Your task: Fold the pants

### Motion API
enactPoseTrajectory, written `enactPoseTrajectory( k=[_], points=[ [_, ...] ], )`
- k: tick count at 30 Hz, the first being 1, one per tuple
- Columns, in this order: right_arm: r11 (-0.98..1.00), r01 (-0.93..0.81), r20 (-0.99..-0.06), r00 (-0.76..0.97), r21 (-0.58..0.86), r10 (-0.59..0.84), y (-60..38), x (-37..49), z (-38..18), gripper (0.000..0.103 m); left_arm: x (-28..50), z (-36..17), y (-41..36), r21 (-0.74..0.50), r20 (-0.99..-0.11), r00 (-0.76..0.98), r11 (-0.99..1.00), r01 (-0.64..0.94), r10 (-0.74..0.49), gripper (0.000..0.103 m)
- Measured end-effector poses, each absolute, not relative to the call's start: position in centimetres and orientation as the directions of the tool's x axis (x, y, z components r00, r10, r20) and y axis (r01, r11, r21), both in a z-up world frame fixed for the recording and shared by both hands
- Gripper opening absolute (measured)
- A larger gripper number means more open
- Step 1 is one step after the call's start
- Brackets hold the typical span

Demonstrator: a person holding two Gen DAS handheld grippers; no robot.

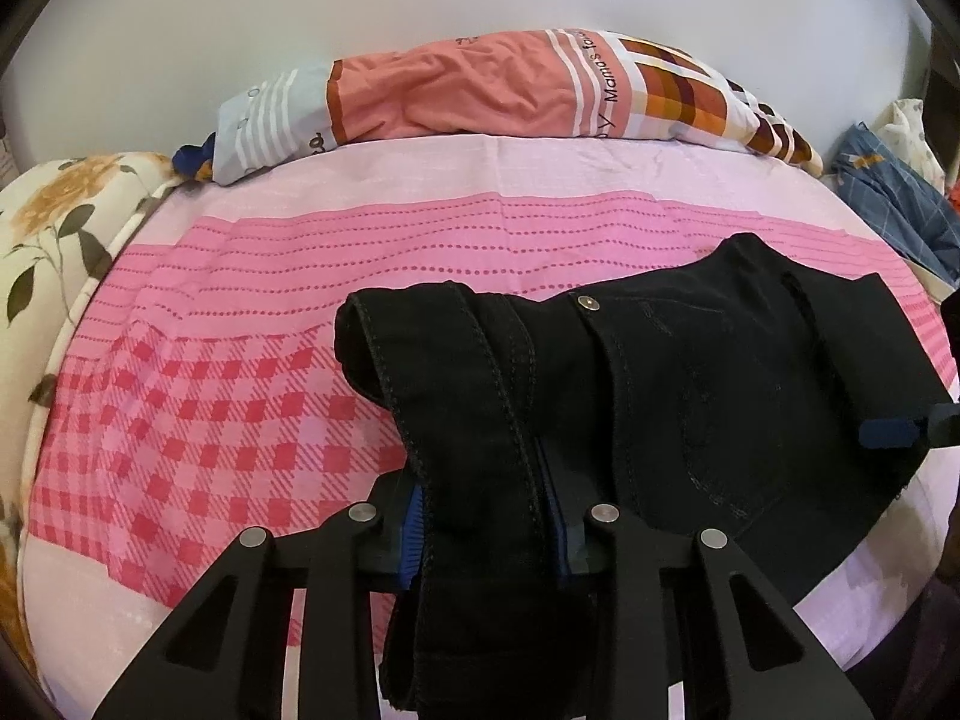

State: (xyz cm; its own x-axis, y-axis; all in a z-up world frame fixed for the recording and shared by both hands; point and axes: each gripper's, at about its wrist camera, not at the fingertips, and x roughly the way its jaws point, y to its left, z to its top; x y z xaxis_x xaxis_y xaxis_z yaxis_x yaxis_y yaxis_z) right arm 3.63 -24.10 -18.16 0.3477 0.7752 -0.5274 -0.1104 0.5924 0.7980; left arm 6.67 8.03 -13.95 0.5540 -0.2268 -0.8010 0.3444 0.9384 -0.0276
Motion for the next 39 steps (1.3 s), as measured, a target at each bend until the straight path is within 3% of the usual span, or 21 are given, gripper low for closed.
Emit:
enactPoseTrajectory(
  k=[28, 34, 37, 39],
  points=[
    [0.549, -0.099, -0.477, 0.383, 0.83, 0.791, -25.6, 2.9, -18.4, 0.075, 5.9, -12.0, 7.5, -0.023, -0.788, 0.575, 0.945, 0.327, -0.219, 0.03],
    [0.543, -0.093, -0.471, 0.389, 0.835, 0.792, -26.0, 2.5, -18.2, 0.075, 6.9, -13.6, 9.8, -0.171, -0.782, 0.516, 0.916, 0.362, -0.35, 0.03],
    [0.542, -0.093, -0.47, 0.39, 0.835, 0.792, -26.0, 2.4, -18.2, 0.075, 7.2, -13.9, 11.1, -0.24, -0.758, 0.488, 0.88, 0.41, -0.434, 0.035],
    [0.543, -0.091, -0.473, 0.388, 0.835, 0.791, -26.0, 2.4, -18.3, 0.076, 7.6, -14.3, 11.7, -0.256, -0.762, 0.469, 0.873, 0.415, -0.446, 0.048]
  ],
)
